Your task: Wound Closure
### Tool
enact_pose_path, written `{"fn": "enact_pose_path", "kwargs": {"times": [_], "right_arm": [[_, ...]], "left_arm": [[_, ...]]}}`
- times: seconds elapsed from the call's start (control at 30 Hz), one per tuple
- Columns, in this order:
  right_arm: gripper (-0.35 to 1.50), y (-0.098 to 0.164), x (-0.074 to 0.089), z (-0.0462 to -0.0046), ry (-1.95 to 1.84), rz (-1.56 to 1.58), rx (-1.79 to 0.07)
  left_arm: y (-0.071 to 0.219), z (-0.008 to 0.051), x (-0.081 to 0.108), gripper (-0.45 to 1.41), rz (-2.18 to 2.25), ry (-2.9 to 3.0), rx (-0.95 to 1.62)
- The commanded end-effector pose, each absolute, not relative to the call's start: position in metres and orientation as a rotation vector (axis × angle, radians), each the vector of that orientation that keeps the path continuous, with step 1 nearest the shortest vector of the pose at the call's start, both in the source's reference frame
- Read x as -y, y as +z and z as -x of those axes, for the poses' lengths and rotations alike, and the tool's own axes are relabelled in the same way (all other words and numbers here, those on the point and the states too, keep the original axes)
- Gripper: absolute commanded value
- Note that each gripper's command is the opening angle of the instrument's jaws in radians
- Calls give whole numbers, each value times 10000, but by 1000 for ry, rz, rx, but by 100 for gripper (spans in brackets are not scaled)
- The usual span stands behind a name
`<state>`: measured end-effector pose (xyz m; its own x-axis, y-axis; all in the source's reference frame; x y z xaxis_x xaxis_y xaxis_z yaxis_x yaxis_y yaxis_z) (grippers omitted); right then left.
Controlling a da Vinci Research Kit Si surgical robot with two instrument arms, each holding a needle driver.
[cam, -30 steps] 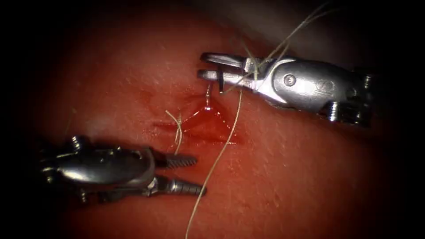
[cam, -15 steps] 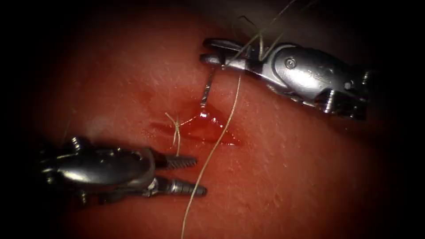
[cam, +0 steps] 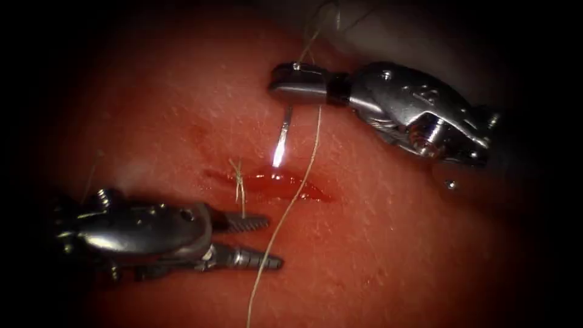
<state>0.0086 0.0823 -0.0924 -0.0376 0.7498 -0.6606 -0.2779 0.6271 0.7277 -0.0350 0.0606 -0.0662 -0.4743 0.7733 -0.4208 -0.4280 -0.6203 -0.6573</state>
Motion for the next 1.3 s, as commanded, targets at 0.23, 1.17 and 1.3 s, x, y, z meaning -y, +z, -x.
{"fn": "enact_pose_path", "kwargs": {"times": [0.23,1.17,1.3], "right_arm": [[-35,-920,-816,-101,868,-555,-1354],[-35,-907,-778,-121,1138,-1075,-1276],[-35,-914,-768,-125,1145,-1150,-1272]], "left_arm": [[-657,351,-601,46,928,2123,619],[-651,347,-598,46,904,2145,619],[-645,345,-597,46,898,2153,614]]}}
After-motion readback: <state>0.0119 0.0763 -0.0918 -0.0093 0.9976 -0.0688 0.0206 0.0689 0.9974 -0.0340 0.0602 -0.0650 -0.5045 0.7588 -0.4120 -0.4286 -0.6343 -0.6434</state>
